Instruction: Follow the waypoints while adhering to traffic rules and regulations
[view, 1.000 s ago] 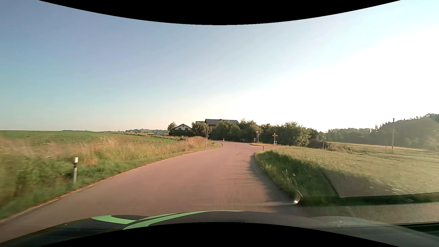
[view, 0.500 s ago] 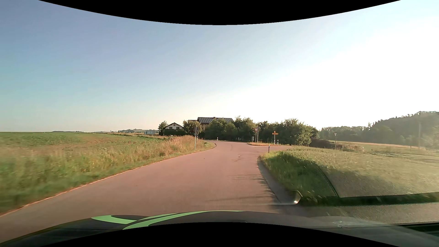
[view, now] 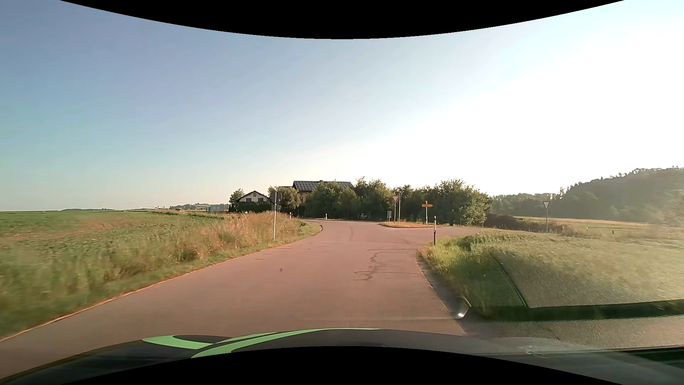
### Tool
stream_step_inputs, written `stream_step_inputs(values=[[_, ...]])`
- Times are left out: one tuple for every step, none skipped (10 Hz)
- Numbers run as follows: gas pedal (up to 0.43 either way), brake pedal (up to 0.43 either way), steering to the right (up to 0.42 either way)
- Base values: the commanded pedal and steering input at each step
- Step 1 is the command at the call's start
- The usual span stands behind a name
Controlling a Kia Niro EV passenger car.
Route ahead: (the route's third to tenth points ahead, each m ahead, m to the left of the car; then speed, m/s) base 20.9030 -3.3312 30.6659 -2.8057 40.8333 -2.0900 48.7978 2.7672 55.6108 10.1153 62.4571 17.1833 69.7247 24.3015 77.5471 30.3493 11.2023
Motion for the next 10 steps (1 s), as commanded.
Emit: stream_step_inputs(values=[[0.000, 0.232, 0.032], [0.000, 0.238, 0.031], [0.000, 0.238, 0.030], [0.000, 0.244, 0.026], [0.000, 0.244, 0.019], [0.000, 0.250, 0.010], [0.000, 0.250, 0.006], [0.000, 0.250, 0.006], [0.000, 0.250, 0.007], [0.000, 0.250, 0.007]])
